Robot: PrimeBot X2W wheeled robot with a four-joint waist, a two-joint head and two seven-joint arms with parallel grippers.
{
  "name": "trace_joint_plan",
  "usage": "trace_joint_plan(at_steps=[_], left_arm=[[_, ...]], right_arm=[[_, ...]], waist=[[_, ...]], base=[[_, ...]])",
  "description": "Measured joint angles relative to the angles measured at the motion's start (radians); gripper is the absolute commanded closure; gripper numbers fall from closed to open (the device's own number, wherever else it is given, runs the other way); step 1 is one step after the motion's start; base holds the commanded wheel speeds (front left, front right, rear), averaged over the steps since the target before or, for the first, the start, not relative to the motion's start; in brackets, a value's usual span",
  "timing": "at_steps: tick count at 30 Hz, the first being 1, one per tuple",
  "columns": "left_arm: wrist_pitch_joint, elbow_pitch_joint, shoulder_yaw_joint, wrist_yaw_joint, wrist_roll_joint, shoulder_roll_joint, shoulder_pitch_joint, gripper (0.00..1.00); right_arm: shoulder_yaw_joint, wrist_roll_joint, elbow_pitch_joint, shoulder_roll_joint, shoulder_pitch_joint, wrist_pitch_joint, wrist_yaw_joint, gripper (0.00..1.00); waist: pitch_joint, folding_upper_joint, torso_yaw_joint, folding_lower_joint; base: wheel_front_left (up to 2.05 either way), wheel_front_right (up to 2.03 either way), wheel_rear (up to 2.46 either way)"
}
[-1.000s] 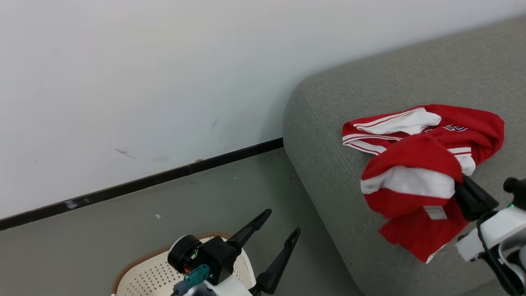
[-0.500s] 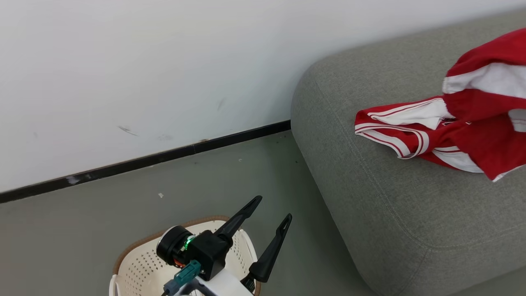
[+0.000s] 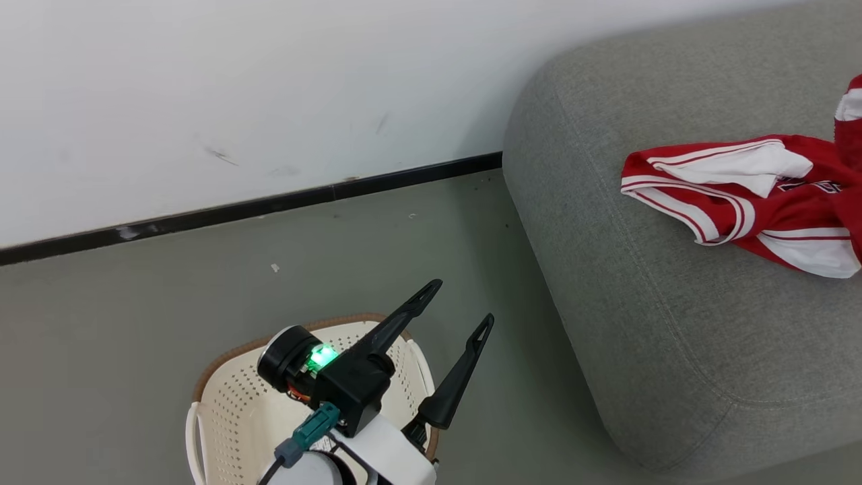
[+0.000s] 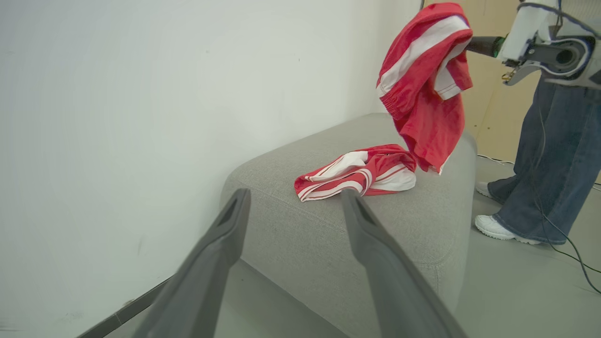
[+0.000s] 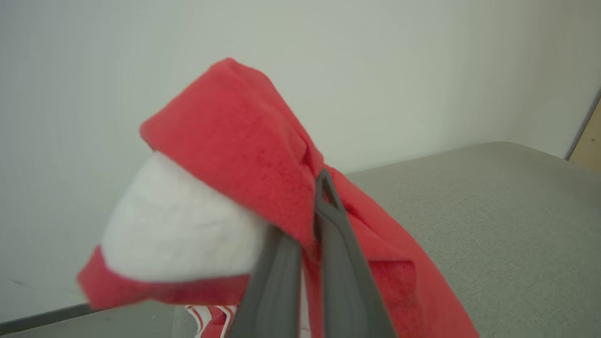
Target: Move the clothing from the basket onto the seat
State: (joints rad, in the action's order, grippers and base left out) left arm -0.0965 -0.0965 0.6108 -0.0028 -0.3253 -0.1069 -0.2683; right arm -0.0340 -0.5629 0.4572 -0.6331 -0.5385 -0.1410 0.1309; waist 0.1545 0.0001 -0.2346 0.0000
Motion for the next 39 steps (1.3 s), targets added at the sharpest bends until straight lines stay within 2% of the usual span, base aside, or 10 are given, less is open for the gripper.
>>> trace_joint_plan(at_steps=[5,16,22,23,26,29,36,37,39], left_arm=[[0.015,-0.012,0.015,0.0,0.018,0.0,-0.029,0.0],[0.034,-0.022,0.04,-0.009,0.03,0.004,-0.077,0.0],[0.034,-0.023,0.054,-0.019,0.045,0.008,-0.104,0.0],[0.034,-0.023,0.058,-0.023,0.046,0.008,-0.108,0.0],[0.034,-0.021,0.064,-0.028,0.046,0.011,-0.122,0.0],[0.034,-0.017,0.065,-0.036,0.046,0.012,-0.137,0.0],[0.024,0.003,0.055,-0.04,0.054,0.012,-0.162,0.0],[0.024,0.008,0.055,-0.045,0.054,0.012,-0.162,0.0],[0.023,0.017,0.056,-0.046,0.053,0.013,-0.162,0.0]], right_arm=[[-0.009,0.014,0.061,0.011,-0.009,-0.001,0.0,1.0],[0.01,0.117,0.192,0.084,-0.02,-0.036,0.0,1.0],[-0.011,0.124,0.255,0.129,-0.026,-0.056,0.0,1.0],[-0.014,0.124,0.263,0.136,-0.029,-0.056,0.0,0.95],[-0.018,0.124,0.272,0.147,-0.035,-0.067,0.0,0.64],[-0.023,0.124,0.277,0.149,-0.04,-0.079,0.0,0.51],[-0.019,0.121,0.268,0.174,-0.044,-0.097,0.0,0.05],[-0.018,0.121,0.268,0.178,-0.043,-0.098,0.0,0.01],[-0.017,0.121,0.263,0.179,-0.043,-0.098,0.0,0.0]], waist=[[0.041,0.0,0.022,0.0],[0.133,0.0,0.073,0.0001],[0.176,0.0,0.097,0.0],[0.183,0.0,0.101,0.0],[0.201,0.0,0.111,0.0],[0.217,0.0,0.118,0.0],[0.239,0.0,0.115,0.0],[0.239,0.0,0.112,0.0],[0.236,0.0,0.106,0.0]], base=[[0.0,0.0,0.0],[0.0,0.0,0.0],[0.0,0.0,0.0],[0.0,0.0,0.0],[0.0,0.0,0.0],[0.0,0.0,0.0],[0.0,0.0,0.0],[0.0,0.0,0.0],[0.0,0.0,0.0]])
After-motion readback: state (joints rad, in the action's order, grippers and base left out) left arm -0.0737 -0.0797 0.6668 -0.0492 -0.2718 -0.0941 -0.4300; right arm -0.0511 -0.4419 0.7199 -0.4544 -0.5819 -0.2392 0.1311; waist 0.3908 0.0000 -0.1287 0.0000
